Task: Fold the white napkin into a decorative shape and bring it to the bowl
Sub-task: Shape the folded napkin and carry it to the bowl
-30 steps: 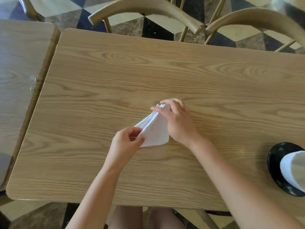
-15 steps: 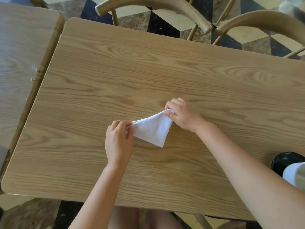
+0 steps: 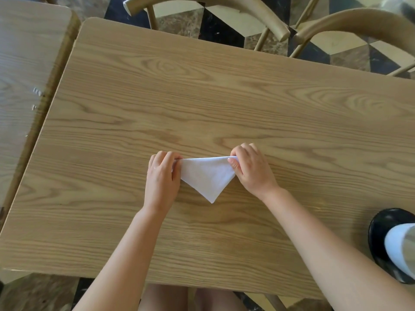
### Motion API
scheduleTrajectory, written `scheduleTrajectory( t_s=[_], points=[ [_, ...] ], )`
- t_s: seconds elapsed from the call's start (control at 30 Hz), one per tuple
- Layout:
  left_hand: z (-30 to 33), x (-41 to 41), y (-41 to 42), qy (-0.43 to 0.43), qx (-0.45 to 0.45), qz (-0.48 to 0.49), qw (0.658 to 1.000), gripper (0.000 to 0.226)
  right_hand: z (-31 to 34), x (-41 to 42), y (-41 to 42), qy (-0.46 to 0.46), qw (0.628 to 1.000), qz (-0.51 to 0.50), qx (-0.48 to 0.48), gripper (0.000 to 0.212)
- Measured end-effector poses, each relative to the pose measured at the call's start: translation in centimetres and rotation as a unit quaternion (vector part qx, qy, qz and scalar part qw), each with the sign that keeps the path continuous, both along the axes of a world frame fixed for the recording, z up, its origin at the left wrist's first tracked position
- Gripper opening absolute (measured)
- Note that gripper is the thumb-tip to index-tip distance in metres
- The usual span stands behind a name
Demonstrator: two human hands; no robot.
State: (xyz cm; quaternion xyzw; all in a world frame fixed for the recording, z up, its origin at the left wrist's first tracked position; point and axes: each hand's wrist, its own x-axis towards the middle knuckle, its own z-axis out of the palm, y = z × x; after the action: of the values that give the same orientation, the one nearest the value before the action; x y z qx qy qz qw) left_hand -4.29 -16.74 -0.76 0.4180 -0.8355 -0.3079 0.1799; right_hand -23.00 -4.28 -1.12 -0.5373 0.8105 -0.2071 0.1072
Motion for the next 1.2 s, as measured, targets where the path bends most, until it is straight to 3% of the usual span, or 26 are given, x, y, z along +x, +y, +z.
scheduleTrajectory(
  t_s=[0.13,0.27,0.37,0.47,0.57,0.73,1.2],
  points=[
    [-0.3,0.2,0.4,0.007,-0.001,0.017,1.000,0.016,-0.6,0.0,-0.4,0.014,1.000,-0.012,0.011,0.032],
    [1.2,-1.2,2.0,-0.038,-0.084,0.073,0.993,0.041,-1.0,0.3,-0.5,0.028,0.999,-0.021,0.011,0.033],
    [1.2,-3.8,5.1,-0.097,-0.087,-0.008,0.991,0.052,-0.6,0.8,-0.1,0.033,0.999,-0.037,0.009,0.031],
    [-1.2,-4.5,6.4,-0.172,-0.071,-0.041,0.982,0.054,0.3,1.8,0.2,0.118,0.991,-0.053,-0.019,0.025],
    [-2.1,-4.4,6.2,-0.219,-0.087,-0.046,0.971,0.055,0.2,3.1,0.0,0.107,0.994,-0.007,0.020,0.044],
    [-1.3,-4.8,5.9,-0.218,-0.086,-0.071,0.969,0.055,-1.3,3.2,0.2,0.053,0.991,-0.022,0.117,0.051],
    [-1.8,0.0,2.9,-0.235,-0.095,-0.115,0.961,0.059,-1.3,3.3,2.4,0.071,0.987,-0.004,0.143,0.059]
  ],
)
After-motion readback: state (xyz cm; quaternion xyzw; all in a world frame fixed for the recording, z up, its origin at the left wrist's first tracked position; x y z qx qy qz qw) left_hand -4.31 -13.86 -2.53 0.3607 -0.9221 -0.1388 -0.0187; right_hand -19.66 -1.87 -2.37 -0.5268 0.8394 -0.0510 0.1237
